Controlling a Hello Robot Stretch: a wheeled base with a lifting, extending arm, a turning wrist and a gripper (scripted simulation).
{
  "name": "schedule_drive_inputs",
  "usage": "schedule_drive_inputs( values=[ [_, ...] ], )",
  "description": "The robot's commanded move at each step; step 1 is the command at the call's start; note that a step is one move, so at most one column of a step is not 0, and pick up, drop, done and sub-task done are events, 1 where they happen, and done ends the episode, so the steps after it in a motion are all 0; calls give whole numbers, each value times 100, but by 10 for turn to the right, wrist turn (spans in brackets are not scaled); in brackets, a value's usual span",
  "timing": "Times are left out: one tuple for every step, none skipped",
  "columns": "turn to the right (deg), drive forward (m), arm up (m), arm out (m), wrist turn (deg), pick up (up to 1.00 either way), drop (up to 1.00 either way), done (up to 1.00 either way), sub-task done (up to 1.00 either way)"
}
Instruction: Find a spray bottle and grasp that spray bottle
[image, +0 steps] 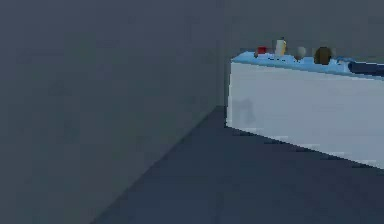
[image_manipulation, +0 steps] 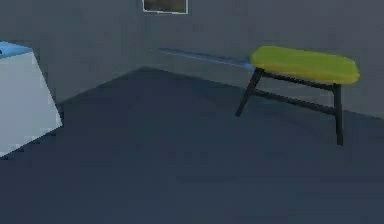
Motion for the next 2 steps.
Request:
schedule_drive_inputs(
  values=[
    [-450,0,0,0,0,0,0,0,0],
    [-450,0,0,0,0,0,0,0,0]
  ],
)
